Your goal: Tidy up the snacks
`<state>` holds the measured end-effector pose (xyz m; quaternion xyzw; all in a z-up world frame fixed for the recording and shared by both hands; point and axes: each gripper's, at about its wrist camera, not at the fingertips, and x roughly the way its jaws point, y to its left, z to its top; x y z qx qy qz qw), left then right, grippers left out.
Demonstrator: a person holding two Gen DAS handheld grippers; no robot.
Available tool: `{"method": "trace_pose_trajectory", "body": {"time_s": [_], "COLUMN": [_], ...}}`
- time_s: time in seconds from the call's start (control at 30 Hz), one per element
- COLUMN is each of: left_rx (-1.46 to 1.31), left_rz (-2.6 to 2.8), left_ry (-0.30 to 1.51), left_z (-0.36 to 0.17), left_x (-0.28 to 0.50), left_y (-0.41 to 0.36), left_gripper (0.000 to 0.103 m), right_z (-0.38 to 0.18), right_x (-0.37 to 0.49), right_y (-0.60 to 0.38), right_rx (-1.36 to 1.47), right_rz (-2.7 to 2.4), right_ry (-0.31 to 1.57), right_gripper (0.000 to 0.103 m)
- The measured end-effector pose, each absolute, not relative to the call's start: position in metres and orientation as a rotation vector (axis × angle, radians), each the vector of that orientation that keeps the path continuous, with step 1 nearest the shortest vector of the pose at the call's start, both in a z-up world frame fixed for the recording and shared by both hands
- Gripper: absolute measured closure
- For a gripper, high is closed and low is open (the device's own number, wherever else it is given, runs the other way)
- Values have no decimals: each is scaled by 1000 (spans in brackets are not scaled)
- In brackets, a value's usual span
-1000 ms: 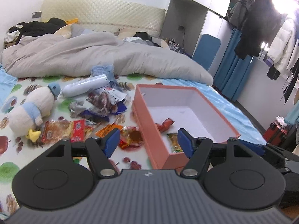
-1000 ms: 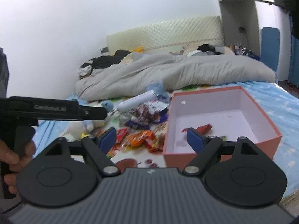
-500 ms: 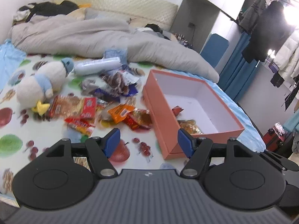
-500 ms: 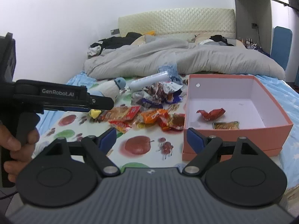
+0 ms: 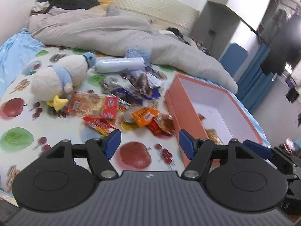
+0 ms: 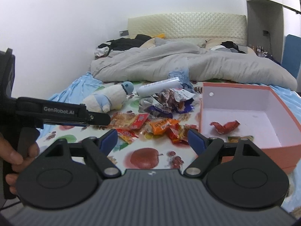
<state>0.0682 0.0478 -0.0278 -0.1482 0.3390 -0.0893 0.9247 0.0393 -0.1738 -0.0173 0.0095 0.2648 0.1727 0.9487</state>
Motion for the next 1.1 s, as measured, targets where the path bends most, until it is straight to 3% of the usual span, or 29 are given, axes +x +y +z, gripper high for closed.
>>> {"method": "trace_pose_trajectory", "body": {"time_s": [0.6,0.83,1.03,1.1], "left_rx": [-437,-430,-258,-193], "left_rz": [-82,-80,-110,-129], "left_ry": [812,868,890,902], "left_z": [-103,-138,-158,-164], "left_x": [141,185,228,240], "left_y": [107,113,98,92], "left_gripper": [30,30,31,31], "right_z": [-58,-89,-116,-124], "right_x": [113,152,183,191], "right_y": [-124,-107,-97,-93], "right_rx": [-91,-175,-286,-319], "right_rz": [365,357,346,352], "right_ry": [667,725,765,785], "right_gripper": [21,29,31,39]}}
